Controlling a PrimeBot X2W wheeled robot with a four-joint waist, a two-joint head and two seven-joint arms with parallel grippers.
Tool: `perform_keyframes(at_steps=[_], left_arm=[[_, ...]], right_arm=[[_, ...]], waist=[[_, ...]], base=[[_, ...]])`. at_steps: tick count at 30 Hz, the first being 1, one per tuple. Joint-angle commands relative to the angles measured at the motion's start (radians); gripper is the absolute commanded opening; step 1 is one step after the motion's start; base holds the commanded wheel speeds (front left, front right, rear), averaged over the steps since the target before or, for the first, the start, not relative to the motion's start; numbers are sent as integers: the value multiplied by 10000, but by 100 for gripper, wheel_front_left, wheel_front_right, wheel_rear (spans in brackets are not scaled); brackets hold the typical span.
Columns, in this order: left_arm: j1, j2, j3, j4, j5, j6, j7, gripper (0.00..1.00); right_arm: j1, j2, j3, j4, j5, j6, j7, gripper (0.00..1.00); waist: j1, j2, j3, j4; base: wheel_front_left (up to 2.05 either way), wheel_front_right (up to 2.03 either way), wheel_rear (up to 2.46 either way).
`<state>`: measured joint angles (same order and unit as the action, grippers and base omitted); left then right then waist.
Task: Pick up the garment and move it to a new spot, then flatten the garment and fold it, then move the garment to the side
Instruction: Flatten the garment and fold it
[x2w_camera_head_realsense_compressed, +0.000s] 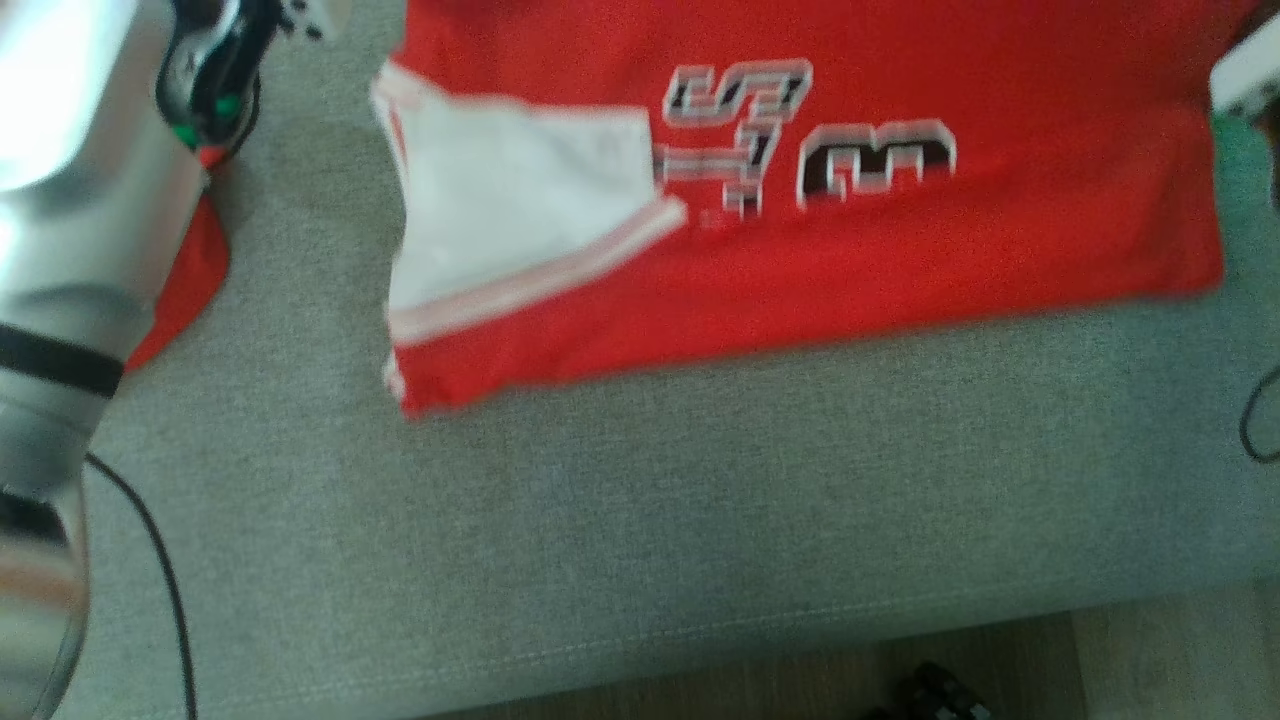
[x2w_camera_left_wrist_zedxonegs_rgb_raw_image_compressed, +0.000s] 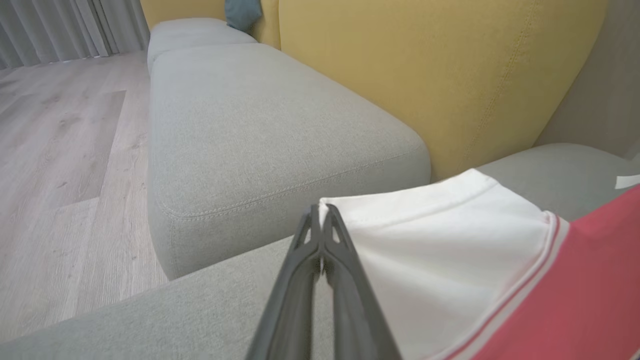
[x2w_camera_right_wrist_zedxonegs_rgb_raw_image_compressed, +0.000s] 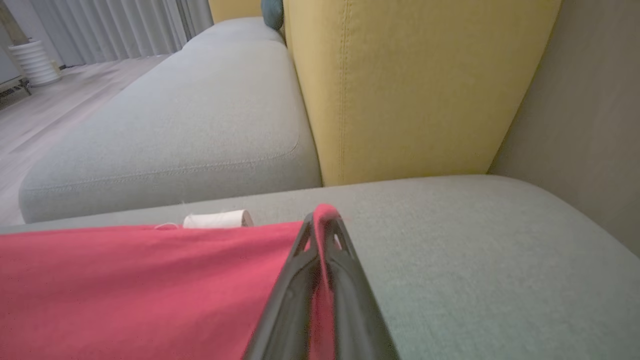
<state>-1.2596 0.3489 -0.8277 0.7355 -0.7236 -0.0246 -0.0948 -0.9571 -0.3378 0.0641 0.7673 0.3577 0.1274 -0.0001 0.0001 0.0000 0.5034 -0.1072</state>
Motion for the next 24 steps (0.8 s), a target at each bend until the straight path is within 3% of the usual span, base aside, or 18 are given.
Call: perform_keyframes(at_steps=[1,11,24], left_arm=[[-759,160,423,139,30,109,-248,0],[-322,-391,10,1301,-35,-532,-734,0],[1560,21,-798,457,-238,-910,-390,0]], right_arm=[[-529,117,2,53,-207,33,-358,0],[-357,87,1101,1382,-465,33,-1087,0],[1283,-1020,2038,1656,729,33,-1415,0]], waist=[[-1,0,-27,-4],[-1,0,-716,205],[-1,0,-2138,672]], base=[[0,0,0],[0,0,0],[0,0,0]])
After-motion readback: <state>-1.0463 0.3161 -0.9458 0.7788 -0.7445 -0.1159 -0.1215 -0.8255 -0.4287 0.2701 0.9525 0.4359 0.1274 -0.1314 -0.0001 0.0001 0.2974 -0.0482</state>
